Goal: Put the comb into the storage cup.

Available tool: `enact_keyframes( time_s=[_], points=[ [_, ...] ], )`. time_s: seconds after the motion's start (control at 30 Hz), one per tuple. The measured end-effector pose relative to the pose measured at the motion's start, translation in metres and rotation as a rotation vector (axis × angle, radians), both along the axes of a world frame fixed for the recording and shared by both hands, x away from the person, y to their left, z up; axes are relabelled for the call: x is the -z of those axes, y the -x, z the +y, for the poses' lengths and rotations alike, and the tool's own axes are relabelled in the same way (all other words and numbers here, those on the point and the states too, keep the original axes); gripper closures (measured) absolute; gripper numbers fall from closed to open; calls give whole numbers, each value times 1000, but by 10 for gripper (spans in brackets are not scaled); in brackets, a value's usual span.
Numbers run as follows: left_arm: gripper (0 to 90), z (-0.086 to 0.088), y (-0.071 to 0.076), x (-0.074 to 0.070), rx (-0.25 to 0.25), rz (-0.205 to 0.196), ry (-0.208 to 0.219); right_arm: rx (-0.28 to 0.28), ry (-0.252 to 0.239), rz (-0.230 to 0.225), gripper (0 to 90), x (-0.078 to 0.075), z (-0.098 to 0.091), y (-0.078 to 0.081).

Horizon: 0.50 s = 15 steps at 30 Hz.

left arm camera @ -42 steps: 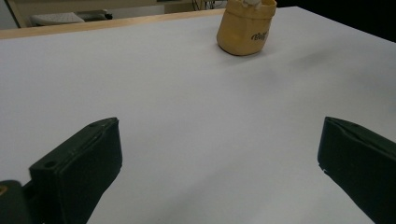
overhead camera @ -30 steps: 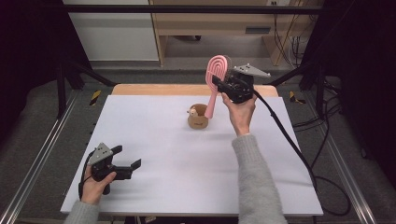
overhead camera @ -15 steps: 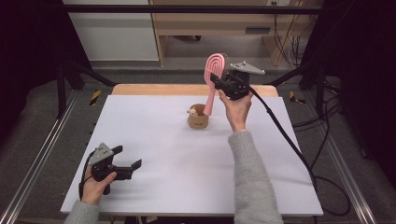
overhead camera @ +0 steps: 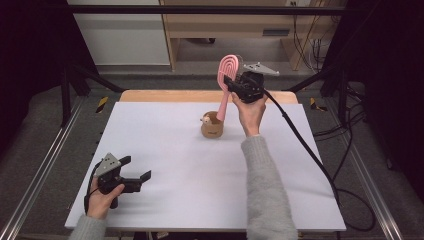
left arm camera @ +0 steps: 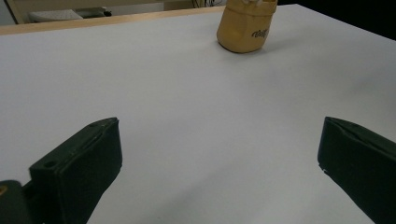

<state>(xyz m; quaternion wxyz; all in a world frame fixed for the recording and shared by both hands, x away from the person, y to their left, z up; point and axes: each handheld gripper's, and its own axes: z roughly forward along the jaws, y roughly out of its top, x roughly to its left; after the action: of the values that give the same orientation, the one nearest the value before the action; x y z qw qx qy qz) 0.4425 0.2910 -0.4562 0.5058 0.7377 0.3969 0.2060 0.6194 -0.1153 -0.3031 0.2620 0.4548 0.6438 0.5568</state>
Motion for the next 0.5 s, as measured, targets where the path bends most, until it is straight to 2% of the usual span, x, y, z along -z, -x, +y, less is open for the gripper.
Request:
enact_keyframes(
  time_s=[0.5],
  points=[
    [0, 0, 0, 1, 5, 3, -3, 1, 6, 15, 641, 10, 12, -14]
  ],
)
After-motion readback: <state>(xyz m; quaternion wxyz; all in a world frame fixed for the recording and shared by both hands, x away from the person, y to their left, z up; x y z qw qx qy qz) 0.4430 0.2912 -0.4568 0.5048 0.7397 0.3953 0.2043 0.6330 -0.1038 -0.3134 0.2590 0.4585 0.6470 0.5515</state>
